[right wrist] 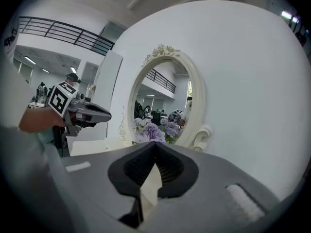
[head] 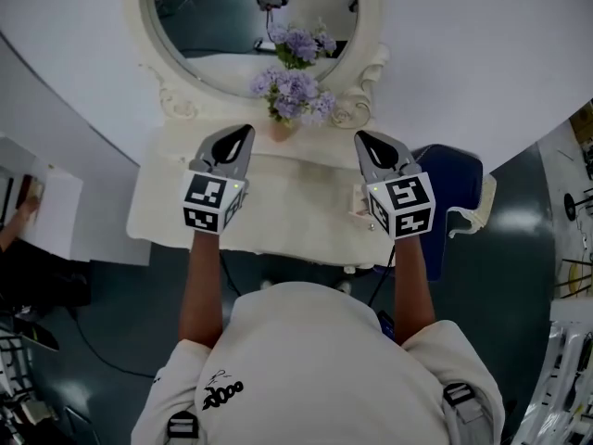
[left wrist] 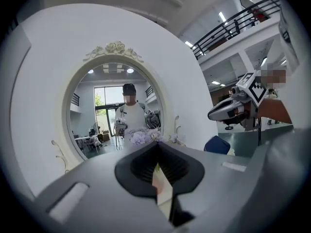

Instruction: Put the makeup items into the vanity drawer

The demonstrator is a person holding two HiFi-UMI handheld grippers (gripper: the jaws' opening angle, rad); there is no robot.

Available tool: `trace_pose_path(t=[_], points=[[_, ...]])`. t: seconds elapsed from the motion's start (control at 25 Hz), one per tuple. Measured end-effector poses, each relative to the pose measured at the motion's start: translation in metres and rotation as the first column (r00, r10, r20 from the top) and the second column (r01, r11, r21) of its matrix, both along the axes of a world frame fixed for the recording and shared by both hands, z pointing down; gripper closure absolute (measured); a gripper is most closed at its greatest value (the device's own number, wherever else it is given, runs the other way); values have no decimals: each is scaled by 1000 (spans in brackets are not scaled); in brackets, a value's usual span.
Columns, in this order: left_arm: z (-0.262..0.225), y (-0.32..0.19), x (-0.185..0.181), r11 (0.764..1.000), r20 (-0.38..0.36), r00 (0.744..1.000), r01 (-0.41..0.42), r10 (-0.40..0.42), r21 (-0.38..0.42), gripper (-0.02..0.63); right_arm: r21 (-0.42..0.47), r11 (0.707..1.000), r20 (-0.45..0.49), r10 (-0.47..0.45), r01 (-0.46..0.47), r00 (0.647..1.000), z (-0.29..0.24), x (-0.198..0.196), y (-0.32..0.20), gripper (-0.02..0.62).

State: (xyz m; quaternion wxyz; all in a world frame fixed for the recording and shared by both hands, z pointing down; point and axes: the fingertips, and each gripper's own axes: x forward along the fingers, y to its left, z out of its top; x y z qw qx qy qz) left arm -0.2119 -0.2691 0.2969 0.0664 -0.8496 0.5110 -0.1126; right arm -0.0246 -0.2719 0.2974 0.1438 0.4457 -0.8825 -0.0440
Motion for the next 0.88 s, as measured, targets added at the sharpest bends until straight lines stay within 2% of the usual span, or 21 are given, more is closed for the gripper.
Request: trace_pose_path(t=[0.4, 0.88], points=[[-32, 15, -14, 997, 14, 1000, -5, 3, 80, 589, 59, 997, 11, -44, 43, 999, -27, -31, 8, 594], [-26, 18, -8, 998, 6, 999, -32, 31, 62, 589, 52, 998, -38, -38, 40, 999, -20, -35, 9, 594]])
